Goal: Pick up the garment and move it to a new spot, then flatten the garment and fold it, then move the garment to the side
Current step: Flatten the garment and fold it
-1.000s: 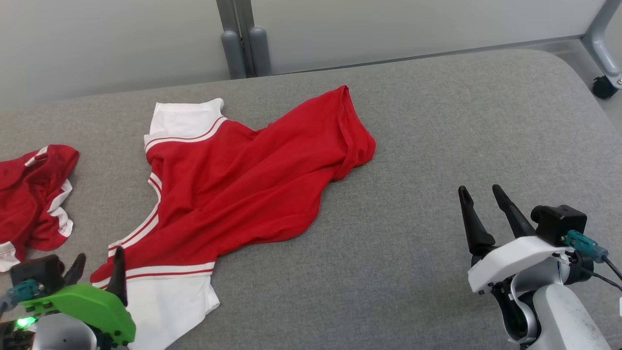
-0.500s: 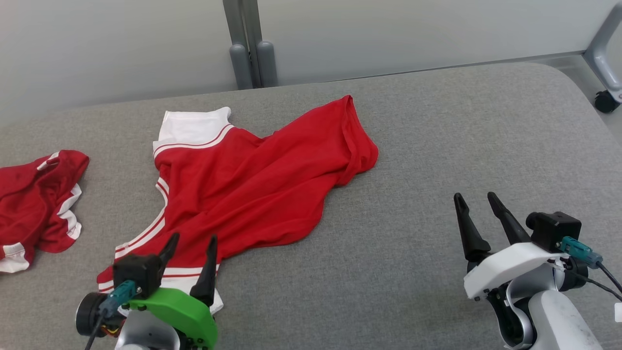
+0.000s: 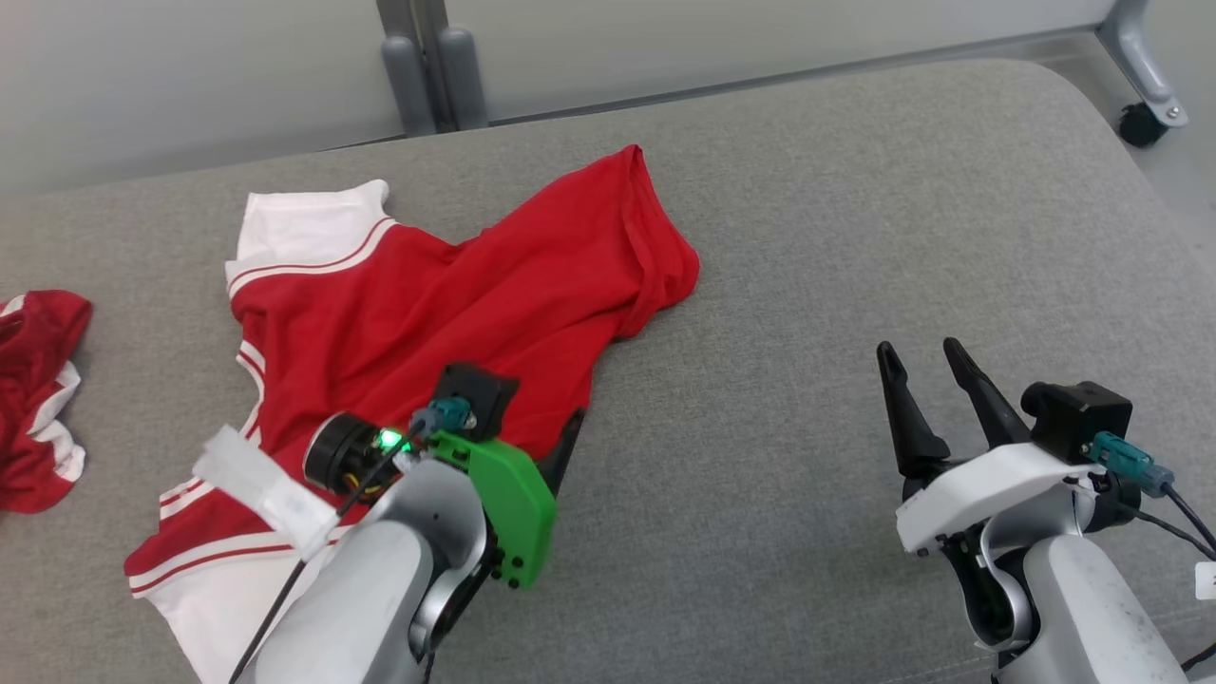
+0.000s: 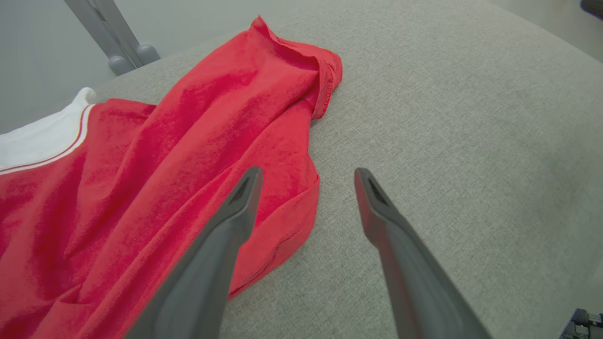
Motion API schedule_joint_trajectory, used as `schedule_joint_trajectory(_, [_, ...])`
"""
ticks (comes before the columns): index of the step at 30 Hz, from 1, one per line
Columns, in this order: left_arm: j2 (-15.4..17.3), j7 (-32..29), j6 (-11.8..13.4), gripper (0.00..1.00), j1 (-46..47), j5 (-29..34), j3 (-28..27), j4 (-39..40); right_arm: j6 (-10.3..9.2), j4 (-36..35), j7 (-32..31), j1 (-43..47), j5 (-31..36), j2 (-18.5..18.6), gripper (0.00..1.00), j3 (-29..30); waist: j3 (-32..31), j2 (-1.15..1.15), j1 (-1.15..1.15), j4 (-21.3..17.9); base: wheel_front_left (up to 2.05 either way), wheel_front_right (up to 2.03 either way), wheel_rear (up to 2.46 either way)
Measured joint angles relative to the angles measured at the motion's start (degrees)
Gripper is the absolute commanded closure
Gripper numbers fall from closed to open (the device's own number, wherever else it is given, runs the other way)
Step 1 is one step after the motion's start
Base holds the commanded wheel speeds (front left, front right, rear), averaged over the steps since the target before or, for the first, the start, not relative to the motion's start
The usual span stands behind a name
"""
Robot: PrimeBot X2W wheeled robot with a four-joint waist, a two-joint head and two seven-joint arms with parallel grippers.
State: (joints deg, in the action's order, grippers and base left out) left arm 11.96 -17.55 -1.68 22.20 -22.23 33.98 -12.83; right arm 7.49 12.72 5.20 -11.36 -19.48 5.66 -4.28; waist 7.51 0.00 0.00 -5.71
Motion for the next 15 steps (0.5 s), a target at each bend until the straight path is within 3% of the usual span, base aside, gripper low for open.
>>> schedule_joint_trajectory(6, [-2.2,-2.6,-2.1,0.00,7.8,1.0,2.4,-10.1,0.00,0.9,1.8,-2.3,-0.3,-0.6,0.00,-0.6,3.1,0.00,0.00,-3.4,0.00,0.00,0.00])
schedule_joint_trajectory(14, [-3.7,-1.2,-1.5,0.00,13.0,3.4,3.8,-23.0,0.00,3.2,3.6,-3.6,-0.7,-1.0,0.00,-0.8,6.1,0.00,0.00,-7.4,0.00,0.00,0.00])
schedule_joint_trajectory(15, [-4.1,-0.3,-1.6,0.53,13.5,3.4,4.0,-23.9,0.00,3.4,3.8,-3.6,-0.7,-1.0,0.00,-0.7,6.4,0.00,0.00,-7.8,0.00,0.00,0.00])
